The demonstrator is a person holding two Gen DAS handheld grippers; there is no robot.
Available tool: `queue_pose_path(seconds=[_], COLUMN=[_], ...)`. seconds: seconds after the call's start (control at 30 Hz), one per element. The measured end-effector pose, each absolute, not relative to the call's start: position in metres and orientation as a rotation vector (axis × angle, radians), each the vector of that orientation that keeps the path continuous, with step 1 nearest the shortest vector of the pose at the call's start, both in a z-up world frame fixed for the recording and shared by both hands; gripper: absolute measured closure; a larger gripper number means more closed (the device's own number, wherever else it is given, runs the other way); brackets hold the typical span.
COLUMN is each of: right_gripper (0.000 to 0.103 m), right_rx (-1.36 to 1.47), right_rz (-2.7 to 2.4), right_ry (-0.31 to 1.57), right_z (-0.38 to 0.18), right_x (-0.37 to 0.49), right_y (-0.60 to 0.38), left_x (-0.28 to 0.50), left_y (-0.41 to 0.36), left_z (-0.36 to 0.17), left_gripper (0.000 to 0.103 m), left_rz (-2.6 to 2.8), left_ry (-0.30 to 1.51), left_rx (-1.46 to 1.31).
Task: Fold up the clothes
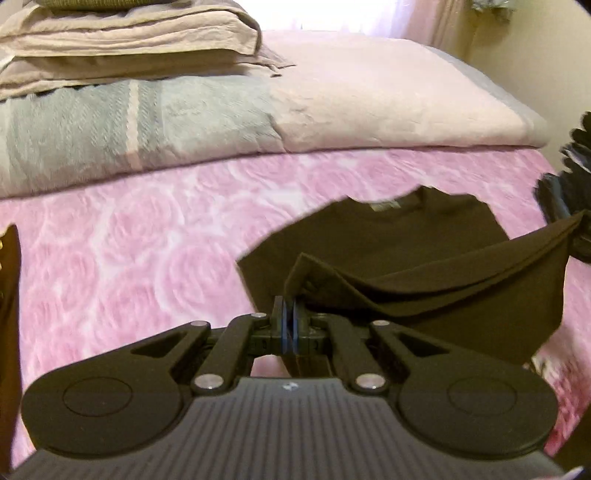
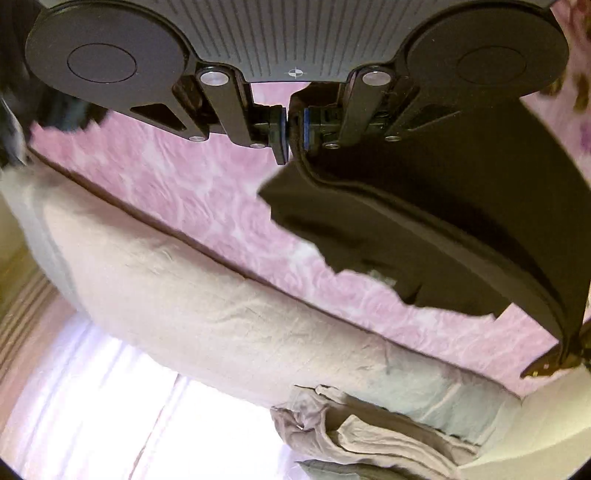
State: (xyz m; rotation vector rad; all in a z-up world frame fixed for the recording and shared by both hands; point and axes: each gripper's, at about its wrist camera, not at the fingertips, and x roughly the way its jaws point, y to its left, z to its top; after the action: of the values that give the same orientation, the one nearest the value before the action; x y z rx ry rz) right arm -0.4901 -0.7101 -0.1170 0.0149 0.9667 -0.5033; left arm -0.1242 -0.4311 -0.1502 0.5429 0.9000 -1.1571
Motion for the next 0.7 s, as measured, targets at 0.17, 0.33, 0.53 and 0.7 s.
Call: queue_pose_path(seconds=[0.17,0.33,0.53,0.7], right_gripper=[0.096,0.096,0.096,0.096], right_rx=[0.131,0.245,0.308,0.363], right_rz=[-0.483,-0.506,-0.566,-0.610], right_ry=[0.984,1.008,1.028,1.029], right_z=[-0.142,-0.165,-0.192,-0.220], right_x=[-0.446,-0.424,-0.408,-0.391], right_y=[-0.787,-0.835,-0.868,-0.886], left_x=[-0.104,-0.083,-0.061,-0.044], left_y=[-0.480,-0.518,-0.560,-0.575], left_z=[-0.162,-0.194,-0.232,-0.270], left_gripper=[0.101,0.101,0.101,0.101], left_rz=[-1.125,-1.117,-1.142,-1.124], left_ry=[0.905,0.934,0.969,1.004], left_rx=[0.558,0.574,0.562,0.587])
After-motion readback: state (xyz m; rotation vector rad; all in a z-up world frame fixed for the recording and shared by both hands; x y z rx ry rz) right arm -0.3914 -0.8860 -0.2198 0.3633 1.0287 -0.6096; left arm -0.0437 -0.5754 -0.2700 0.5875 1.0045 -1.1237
